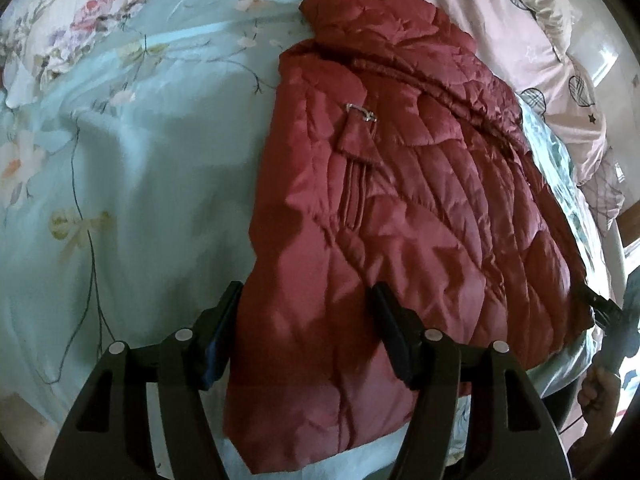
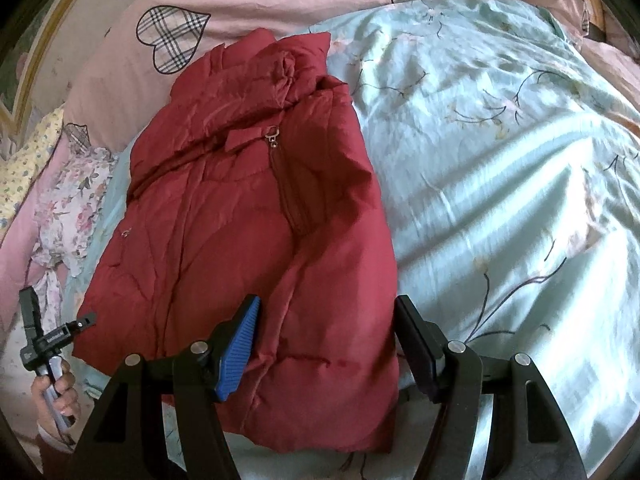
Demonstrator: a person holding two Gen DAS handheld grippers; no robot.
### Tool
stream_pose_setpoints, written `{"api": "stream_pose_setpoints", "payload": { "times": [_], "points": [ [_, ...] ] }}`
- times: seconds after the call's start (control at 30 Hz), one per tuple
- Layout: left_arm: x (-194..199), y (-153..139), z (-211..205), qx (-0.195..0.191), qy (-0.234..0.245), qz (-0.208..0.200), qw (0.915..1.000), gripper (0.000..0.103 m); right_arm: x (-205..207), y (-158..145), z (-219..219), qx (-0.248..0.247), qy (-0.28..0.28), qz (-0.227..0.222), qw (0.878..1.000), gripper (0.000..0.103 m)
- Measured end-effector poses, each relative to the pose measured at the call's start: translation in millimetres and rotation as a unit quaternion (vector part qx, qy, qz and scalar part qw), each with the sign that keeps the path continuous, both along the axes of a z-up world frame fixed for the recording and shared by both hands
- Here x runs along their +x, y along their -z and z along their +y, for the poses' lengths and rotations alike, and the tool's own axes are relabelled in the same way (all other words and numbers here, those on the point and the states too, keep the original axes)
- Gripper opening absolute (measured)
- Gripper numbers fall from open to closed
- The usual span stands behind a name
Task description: Fold large clothes
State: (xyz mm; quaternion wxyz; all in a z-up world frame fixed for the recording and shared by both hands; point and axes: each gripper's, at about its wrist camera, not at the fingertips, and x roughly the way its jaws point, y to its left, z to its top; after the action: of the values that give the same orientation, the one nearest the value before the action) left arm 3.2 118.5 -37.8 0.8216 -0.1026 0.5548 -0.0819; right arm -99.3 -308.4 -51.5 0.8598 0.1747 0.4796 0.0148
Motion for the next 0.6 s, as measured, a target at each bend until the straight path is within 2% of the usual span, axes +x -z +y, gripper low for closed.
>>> {"api": "stream_pose_setpoints", "payload": {
  "times": [0.27,0.43,0.6],
  "points": [
    [-9.7,5.8,-0.4,-0.010,0.011,-0.002,0.9999,0.064,-5.0,2.4,0.9,0.001,-0.007,0.002,1.000,0.070],
    [-11.7,8.0,-4.3,-0.015,0.019,-0.001,0.9997,0.064,-8.5,0.9,5.7,-0.009,-0.024,-0.002,1.000,0.053],
    [-11.6,11.1,-4.3,-0.023,0.022,0.002,0.9995,0.064,-7.3,5.8,2.8,0.002,-0.026,0.004,1.000,0.053]
  ]
}}
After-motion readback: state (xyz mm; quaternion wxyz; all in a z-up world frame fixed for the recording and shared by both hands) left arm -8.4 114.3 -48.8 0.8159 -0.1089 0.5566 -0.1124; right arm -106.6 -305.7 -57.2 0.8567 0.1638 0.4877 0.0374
